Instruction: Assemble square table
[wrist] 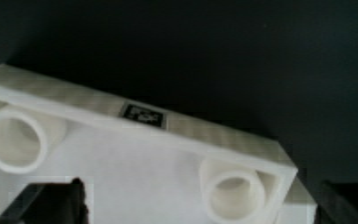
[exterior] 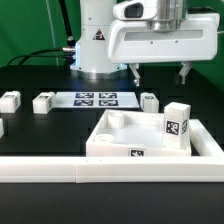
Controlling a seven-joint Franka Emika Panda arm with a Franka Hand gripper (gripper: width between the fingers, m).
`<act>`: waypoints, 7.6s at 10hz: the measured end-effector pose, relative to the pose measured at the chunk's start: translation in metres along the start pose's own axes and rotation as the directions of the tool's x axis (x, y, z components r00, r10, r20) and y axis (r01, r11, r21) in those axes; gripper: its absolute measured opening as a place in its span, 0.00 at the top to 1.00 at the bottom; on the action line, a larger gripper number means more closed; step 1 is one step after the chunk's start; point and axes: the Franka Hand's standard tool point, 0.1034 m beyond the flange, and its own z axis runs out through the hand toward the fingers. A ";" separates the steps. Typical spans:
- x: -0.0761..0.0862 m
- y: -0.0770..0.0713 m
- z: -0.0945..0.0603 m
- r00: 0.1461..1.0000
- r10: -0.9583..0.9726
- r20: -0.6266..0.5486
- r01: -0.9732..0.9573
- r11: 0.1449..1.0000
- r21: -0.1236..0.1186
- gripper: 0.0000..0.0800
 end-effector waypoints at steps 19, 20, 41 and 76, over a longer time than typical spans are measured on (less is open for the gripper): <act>-0.072 -0.010 0.033 0.972 -0.018 0.234 0.018 1.000 -0.001 0.19; -0.071 -0.010 0.032 0.945 -0.017 0.328 0.015 1.000 0.009 0.19; -0.091 0.002 0.066 0.590 0.062 0.805 -0.042 0.998 -0.046 0.22; 0.062 0.077 -0.048 0.945 0.019 -0.327 -0.037 0.998 -0.049 0.64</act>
Offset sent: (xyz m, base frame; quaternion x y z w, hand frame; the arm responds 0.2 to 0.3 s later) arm -0.0337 0.0047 -0.0105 -0.0015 0.0057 -0.0102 0.9999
